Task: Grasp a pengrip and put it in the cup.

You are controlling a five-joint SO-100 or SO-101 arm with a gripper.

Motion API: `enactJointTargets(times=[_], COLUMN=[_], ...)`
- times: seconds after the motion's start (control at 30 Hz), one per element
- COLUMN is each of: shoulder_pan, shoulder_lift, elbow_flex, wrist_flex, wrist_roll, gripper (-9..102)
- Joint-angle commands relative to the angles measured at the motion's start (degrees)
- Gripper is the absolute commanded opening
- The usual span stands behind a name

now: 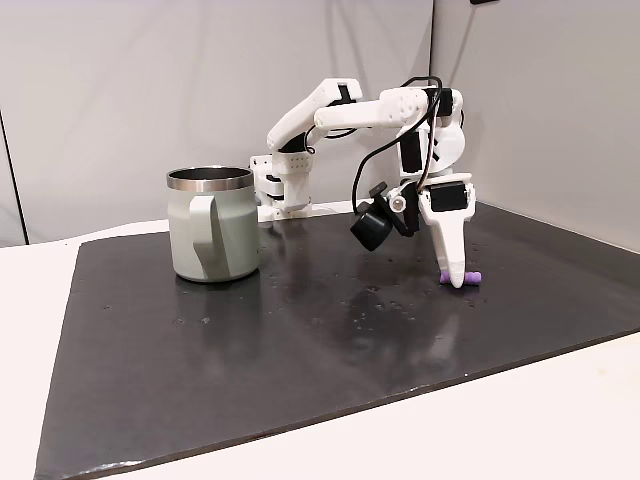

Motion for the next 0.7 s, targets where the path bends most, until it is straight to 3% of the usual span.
enactJointTargets(times=[0.0, 0.27, 0.47, 0.67], shoulder_pan=[-0.79, -1.76, -1.32, -0.79], shoulder_lift=[0.44, -1.93, -2.99, -2.81], elbow_flex=[-3.43, -4.31, -4.31, -4.57], wrist_flex=[-2.02, -2.81, -2.11, -0.09], wrist_roll=[0.7, 0.53, 0.79, 1.14], gripper=[27, 20, 1, 0])
